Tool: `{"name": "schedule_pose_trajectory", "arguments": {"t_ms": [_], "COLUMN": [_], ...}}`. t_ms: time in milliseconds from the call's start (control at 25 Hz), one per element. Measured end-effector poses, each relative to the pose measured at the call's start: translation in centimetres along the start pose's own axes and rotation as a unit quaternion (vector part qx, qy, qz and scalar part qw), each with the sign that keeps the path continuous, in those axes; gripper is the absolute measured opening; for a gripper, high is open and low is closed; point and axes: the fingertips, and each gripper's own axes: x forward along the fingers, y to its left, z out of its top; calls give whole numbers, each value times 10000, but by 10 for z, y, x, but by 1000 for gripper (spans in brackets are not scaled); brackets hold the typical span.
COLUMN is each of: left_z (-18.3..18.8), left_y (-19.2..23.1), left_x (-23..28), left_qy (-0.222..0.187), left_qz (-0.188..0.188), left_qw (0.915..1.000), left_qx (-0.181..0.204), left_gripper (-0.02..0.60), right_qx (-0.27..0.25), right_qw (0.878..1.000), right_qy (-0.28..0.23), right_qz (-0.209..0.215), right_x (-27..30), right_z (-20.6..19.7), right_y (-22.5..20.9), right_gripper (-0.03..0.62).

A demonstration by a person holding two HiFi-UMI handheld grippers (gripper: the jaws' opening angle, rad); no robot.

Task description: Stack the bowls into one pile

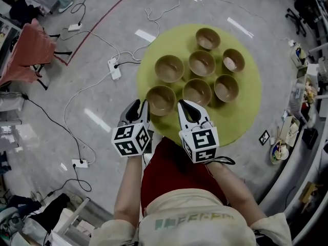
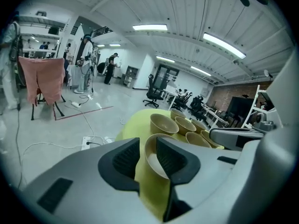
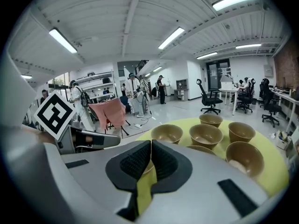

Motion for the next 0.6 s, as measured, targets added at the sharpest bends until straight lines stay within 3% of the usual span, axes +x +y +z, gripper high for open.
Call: {"name": "schedule_pose_trajectory", "arguments": {"t_ms": [600], "left_z": [-23], "left_y": [6], "left_x": [29], "left_qy": [541], "left_qz": [-87], "left_qw": [9985], "left_qx": [-13], "left_gripper": [104], "right_qx": [247], "right_qw": [9993], "right_qy": [218], "right_qz": [-167], "right_x": [12], "right_z": [-16], "right_y": [-9], "right_gripper": [37]}}
